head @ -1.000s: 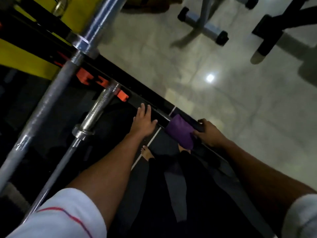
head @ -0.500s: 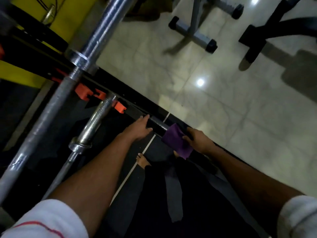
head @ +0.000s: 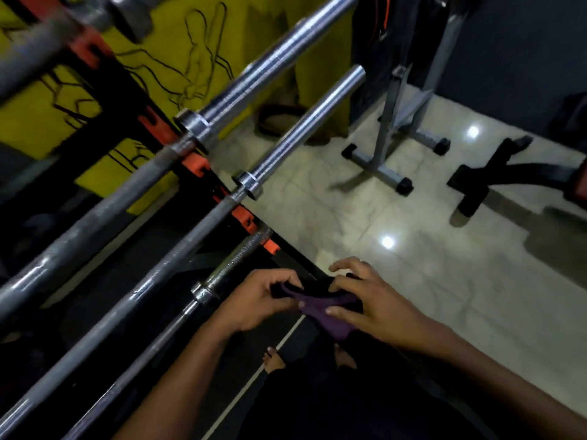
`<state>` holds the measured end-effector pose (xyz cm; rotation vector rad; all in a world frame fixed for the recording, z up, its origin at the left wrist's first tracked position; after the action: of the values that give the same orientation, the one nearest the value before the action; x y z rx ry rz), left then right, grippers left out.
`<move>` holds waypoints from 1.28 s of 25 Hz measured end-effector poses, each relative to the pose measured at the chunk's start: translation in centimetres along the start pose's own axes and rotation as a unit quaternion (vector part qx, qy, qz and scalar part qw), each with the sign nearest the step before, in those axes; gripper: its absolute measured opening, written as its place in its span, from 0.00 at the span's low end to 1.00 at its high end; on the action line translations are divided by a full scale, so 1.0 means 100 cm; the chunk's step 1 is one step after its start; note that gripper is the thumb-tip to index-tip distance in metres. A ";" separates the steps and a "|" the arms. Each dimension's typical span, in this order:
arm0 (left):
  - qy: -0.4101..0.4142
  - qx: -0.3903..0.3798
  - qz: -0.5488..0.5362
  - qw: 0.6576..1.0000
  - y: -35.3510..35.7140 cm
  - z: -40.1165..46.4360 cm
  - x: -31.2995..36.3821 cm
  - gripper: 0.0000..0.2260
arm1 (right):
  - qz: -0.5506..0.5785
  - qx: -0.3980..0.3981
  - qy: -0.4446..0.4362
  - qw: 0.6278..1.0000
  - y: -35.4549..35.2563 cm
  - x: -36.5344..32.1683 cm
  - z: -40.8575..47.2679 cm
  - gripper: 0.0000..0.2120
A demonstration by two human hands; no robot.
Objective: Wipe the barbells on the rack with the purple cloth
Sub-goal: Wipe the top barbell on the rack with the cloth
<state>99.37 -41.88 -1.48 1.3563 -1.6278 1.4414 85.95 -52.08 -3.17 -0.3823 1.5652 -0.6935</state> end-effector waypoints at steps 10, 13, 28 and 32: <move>0.065 0.281 0.120 0.950 -0.101 -0.105 0.073 0.05 | 0.086 0.047 -0.078 0.992 -0.051 -0.089 0.055 0.11; 0.075 0.359 0.125 0.922 -0.113 -0.120 0.081 0.07 | 0.117 0.076 -0.077 0.987 -0.066 -0.109 0.066 0.12; -0.033 0.331 -0.451 0.828 -0.052 -0.077 0.060 0.14 | 0.453 0.078 0.032 0.887 -0.103 -0.135 0.105 0.19; -0.069 0.316 -0.488 0.811 -0.056 -0.071 0.030 0.18 | 0.509 -0.181 0.192 0.819 -0.012 -0.084 0.047 0.27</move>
<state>102.23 -35.55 5.04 2.2263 -0.2551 1.2124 91.40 -48.75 4.13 0.3698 1.9816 0.4047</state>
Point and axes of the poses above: each hand's wrist, its own z-axis towards the middle knuckle, its own y-axis out of the palm, x = y × z, the point moved 9 cm from there along z, towards the middle knuckle, and after that the axes turned 2 degrees about -z, right-handed, at the moved point
